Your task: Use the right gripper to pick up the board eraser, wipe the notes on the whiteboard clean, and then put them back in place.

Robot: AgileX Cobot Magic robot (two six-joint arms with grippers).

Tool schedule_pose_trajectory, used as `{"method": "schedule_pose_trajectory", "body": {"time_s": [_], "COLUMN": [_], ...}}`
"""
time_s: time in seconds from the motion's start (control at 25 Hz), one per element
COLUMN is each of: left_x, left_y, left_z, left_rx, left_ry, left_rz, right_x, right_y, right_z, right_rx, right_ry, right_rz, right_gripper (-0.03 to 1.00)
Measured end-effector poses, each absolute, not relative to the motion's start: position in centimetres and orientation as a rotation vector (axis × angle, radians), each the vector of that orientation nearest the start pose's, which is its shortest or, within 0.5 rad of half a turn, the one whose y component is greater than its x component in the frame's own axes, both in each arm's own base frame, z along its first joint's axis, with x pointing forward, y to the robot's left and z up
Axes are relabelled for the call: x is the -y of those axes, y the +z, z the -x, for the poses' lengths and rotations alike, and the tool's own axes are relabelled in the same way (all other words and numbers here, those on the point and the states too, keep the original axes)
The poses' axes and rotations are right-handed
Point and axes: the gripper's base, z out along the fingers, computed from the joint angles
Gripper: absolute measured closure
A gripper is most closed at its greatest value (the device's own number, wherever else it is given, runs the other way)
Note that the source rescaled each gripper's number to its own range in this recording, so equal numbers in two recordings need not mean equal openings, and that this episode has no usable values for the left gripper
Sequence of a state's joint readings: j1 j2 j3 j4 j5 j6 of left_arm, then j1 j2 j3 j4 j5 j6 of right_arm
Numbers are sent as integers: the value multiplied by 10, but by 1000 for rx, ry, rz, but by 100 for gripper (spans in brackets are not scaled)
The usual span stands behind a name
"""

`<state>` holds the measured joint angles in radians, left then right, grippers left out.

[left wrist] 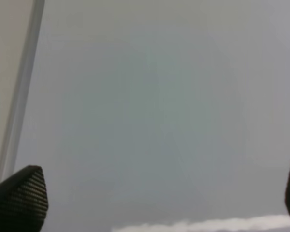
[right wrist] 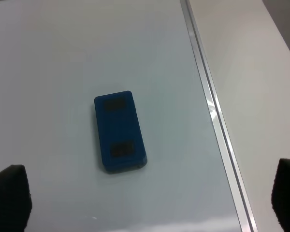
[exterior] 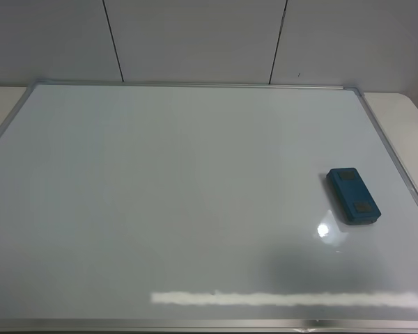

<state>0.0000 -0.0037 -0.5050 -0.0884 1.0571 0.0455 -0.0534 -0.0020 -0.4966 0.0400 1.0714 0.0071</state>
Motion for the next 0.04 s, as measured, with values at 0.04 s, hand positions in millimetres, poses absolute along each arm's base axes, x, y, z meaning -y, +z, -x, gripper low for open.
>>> {"method": "schedule_pose_trajectory", "body": {"time_s": [0.04], "left_x": [7], "left_y": [279], "left_z": [6], "left_rx": [-2029], "left_ry": [-77], "left_rz": [-51], "right_x": [-3], "right_y": [275], "right_z": [5], "right_rx": [-2055], "right_ry": [19], "right_rz": [-60], "right_gripper": [-3]}}
